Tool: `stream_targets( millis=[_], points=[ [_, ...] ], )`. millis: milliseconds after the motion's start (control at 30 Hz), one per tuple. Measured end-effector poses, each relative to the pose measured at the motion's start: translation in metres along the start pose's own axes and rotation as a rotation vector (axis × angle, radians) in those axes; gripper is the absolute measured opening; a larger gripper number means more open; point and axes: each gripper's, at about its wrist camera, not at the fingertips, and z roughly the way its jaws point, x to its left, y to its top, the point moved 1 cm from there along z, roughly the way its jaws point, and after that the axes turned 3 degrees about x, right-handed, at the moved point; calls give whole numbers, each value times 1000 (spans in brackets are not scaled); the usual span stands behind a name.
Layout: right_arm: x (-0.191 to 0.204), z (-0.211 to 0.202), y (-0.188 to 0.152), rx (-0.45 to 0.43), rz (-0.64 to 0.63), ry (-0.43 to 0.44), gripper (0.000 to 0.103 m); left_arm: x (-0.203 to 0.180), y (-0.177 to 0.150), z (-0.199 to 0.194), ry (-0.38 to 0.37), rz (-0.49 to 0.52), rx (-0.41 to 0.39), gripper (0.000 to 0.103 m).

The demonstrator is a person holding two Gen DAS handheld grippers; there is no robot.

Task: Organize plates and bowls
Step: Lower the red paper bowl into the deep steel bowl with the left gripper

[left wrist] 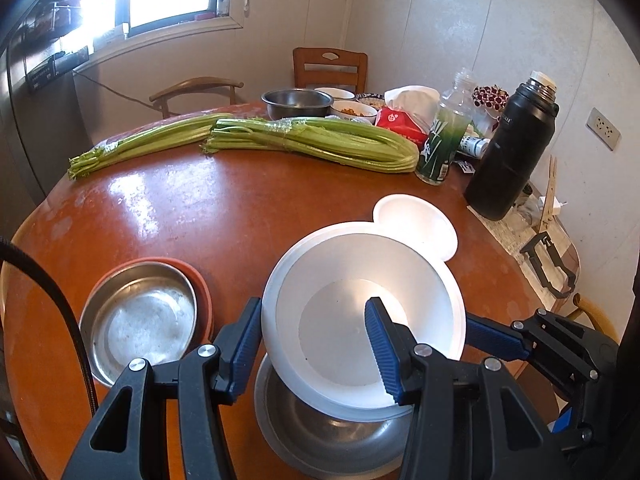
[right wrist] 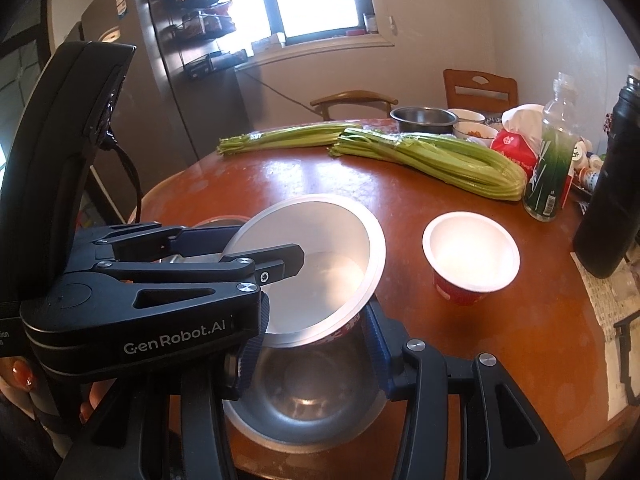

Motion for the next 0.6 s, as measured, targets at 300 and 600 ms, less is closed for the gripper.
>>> stream_targets(
  millis=[300,600],
  points=[
    [0,6,-21,42,-1,7,50,0,-21,11,-2,-13,45,51],
    [-3,14,-38,84,-3,8,50,-4,-35,27,0,-10,82,51]
  ],
)
